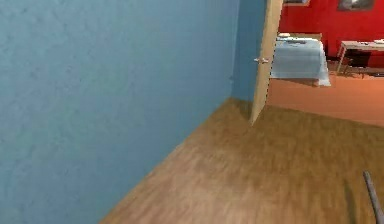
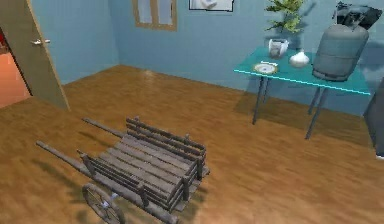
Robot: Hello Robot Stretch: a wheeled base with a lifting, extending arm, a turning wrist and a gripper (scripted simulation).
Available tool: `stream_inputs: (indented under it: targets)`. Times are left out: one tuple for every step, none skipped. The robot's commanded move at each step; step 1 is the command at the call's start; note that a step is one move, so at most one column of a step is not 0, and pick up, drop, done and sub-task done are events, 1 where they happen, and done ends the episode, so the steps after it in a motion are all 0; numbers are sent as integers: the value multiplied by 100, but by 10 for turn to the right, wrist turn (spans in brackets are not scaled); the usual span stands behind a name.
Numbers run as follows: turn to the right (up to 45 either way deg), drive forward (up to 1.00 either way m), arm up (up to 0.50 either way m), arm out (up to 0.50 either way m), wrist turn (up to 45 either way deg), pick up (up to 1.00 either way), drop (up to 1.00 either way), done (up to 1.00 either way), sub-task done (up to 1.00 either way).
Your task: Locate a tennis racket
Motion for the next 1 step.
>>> stream_inputs:
  targets:
    - [0,10,0,0,0,0,0,0,0]
